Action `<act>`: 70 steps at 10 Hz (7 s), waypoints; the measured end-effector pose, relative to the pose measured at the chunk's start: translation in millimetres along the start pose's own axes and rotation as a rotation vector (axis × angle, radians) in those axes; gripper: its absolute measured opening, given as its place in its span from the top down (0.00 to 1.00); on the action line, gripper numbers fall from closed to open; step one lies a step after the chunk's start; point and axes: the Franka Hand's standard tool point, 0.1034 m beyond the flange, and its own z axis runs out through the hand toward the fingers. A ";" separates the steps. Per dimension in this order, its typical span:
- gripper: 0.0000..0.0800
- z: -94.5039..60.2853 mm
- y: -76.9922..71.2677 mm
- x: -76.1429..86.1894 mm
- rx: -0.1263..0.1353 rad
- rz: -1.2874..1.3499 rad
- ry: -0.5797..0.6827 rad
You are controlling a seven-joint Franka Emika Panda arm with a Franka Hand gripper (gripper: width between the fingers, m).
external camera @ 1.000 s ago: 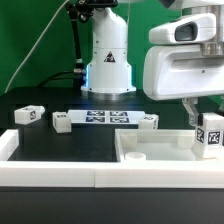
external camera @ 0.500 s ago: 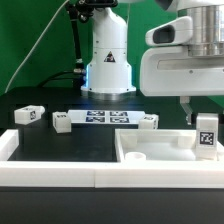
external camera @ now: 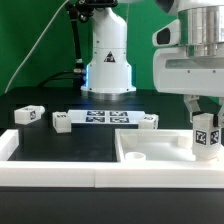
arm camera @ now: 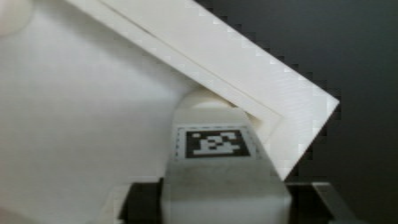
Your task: Assemble one leg
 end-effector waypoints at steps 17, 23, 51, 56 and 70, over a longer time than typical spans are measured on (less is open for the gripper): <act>0.19 2.0 -4.1 0.6 -0.091 -1.364 0.010; 0.64 2.3 -4.2 -0.6 -0.086 -1.268 0.011; 0.19 -0.8 -14.5 -4.0 -0.096 -1.081 0.054; 0.51 -1.1 -13.9 -1.6 -0.097 -1.124 0.053; 0.64 -1.5 -4.8 7.5 -0.045 0.085 0.087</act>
Offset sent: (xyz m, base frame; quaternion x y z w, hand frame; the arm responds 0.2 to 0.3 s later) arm 0.0000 0.0000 0.0000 0.0000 0.0000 -0.0799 0.9968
